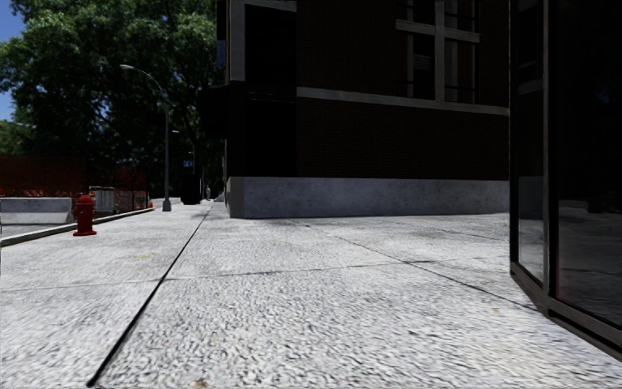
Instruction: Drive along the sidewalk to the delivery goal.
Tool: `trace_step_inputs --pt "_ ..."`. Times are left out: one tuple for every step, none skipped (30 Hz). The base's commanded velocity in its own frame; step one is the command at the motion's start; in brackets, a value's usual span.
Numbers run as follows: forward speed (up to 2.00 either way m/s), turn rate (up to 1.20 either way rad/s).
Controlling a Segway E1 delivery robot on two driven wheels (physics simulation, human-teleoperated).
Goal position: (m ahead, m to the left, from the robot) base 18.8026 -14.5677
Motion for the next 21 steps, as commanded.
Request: trace_step_inputs --pt "2.0 -0.52" --pt "2.0 -0.52" --pt "2.0 -0.52" --pt "2.0 -0.5" --pt "2.0 -0.5" --pt "2.0 -0.47" --pt "2.0 -0.45" --pt "2.0 -0.44" --pt "2.0 -0.44" --pt "2.0 -0.44" --pt "2.0 -0.44" --pt "2.0 -0.44" --pt "2.0 -0.44" --pt "2.0 -0.44" --pt "2.0 -0.44" --pt "2.0 -0.44" --pt "2.0 -0.44" --pt "2.0 -0.44" --pt "2.0 -0.44" --pt "2.0 -0.44" --pt "2.0 -0.44"
